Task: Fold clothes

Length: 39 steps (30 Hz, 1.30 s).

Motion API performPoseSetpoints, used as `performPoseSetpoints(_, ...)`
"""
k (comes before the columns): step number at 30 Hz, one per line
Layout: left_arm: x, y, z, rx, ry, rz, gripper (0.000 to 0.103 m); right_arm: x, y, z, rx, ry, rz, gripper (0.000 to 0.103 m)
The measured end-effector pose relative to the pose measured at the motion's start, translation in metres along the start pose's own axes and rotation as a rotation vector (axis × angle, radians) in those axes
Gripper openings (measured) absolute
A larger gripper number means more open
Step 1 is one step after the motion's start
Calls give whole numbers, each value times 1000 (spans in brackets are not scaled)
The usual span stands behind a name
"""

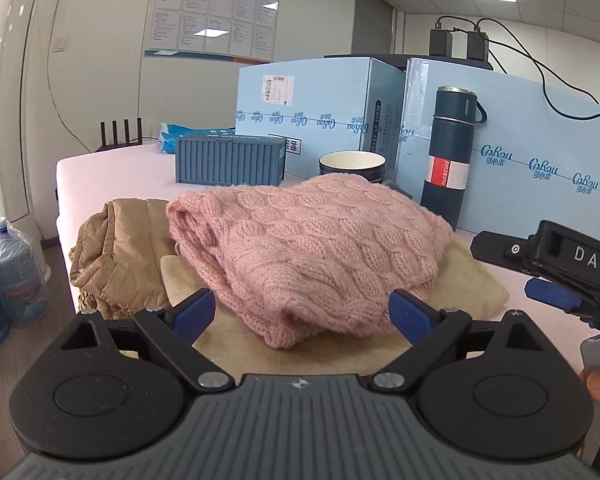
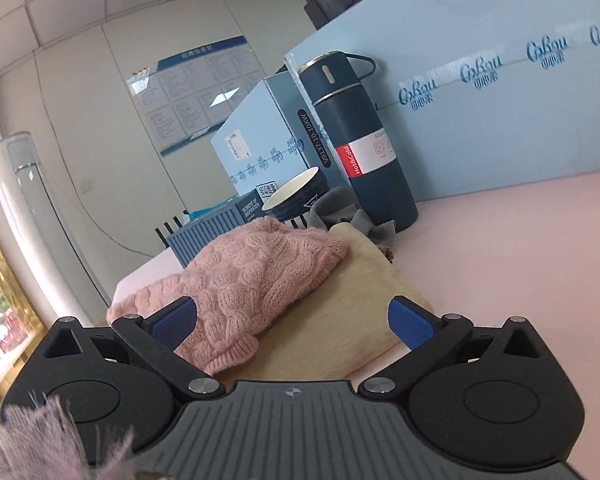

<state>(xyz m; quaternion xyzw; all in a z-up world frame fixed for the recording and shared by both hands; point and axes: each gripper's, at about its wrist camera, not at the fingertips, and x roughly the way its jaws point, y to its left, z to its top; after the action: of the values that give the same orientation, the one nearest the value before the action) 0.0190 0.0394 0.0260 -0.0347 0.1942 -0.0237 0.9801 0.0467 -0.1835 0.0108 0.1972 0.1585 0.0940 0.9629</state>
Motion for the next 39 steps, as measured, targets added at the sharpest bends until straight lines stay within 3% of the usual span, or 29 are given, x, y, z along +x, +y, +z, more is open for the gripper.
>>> performPoseSetpoints(7, -6, -20, -14, 16, -15, 104, 93, 9, 27, -3, -234, 112, -96, 103)
performPoseSetpoints(16, -7, -29, -19, 48, -19, 185, 94, 12, 16, -3, -226, 137, -145, 103)
performPoseSetpoints(22, -3, -30, -19, 48, 7, 202, 94, 14, 18, -3, -342, 138, -247, 103)
performPoseSetpoints(39, 0, -26, -25, 25, 28, 194, 94, 23, 13, -8, -338, 193, -256, 103)
